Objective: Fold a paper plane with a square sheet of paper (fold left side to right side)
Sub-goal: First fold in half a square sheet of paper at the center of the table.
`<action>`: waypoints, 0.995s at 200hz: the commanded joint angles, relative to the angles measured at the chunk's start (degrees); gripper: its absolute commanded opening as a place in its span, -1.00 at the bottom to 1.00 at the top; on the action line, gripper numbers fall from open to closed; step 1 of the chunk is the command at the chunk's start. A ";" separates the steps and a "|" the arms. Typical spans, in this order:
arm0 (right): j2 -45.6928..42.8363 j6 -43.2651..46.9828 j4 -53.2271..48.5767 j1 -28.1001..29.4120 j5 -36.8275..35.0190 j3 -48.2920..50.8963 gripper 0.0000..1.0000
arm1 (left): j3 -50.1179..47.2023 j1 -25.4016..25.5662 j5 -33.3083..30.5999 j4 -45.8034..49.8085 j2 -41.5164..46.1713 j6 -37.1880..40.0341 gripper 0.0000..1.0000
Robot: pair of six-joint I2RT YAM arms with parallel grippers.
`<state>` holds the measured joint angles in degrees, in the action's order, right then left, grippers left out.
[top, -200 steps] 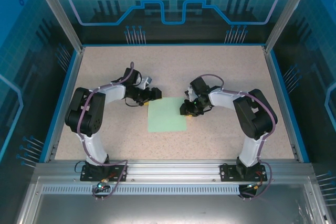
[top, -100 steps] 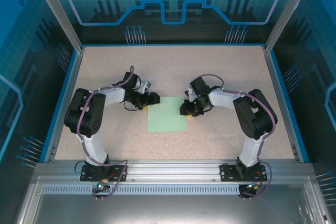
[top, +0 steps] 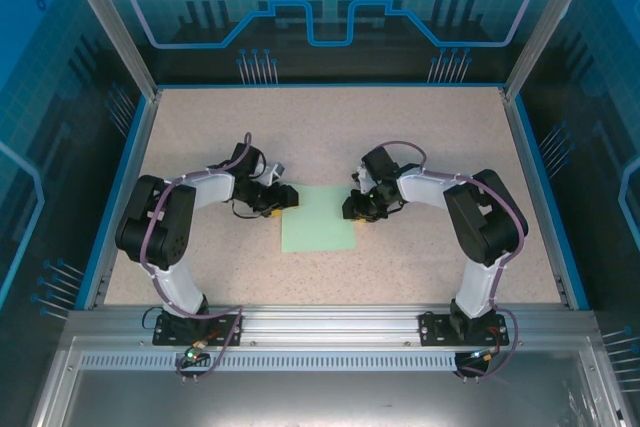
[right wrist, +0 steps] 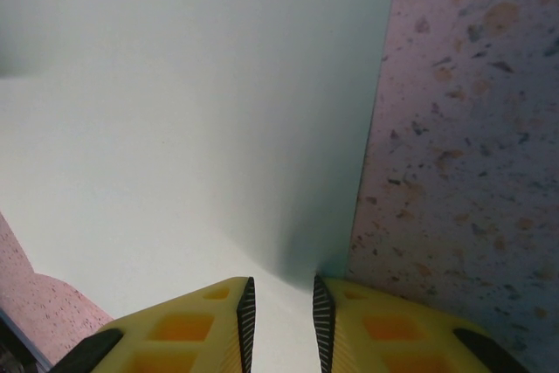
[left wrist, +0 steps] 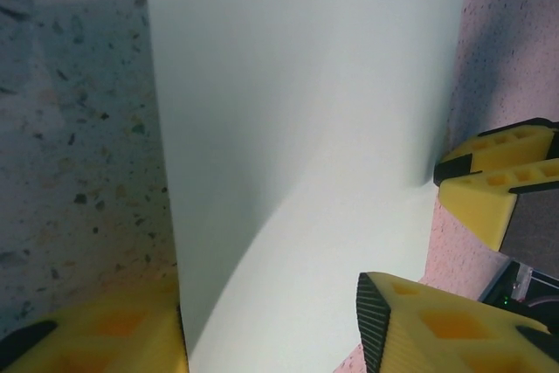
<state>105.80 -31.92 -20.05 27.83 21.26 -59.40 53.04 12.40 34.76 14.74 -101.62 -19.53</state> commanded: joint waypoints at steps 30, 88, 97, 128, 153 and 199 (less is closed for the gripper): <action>1.70 0.23 -0.96 1.11 0.04 -0.72 -0.44 | 0.45 0.18 7.72 -1.93 3.57 -4.08 0.19; 2.40 -0.33 -0.47 1.13 0.72 -0.71 -0.44 | 2.10 2.89 13.18 -8.61 3.16 -11.24 0.33; 2.42 -0.34 -0.47 1.09 0.71 -0.81 -0.44 | 2.86 3.60 13.31 -8.86 2.64 -11.65 0.35; 1.91 -0.38 0.06 0.84 0.97 -0.57 -0.44 | 5.40 6.07 13.32 -10.28 -0.04 -13.14 0.38; -0.42 -1.48 3.61 -0.31 2.97 1.28 -0.40 | 6.85 7.31 12.69 -10.96 -2.02 -13.65 0.38; -7.65 -3.39 10.12 -3.85 8.05 5.05 -0.25 | 8.22 8.25 11.63 -10.81 -4.25 -13.55 0.34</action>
<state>103.07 -33.93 -14.57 26.06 25.39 -55.77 59.51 20.12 45.93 4.08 -104.73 -32.60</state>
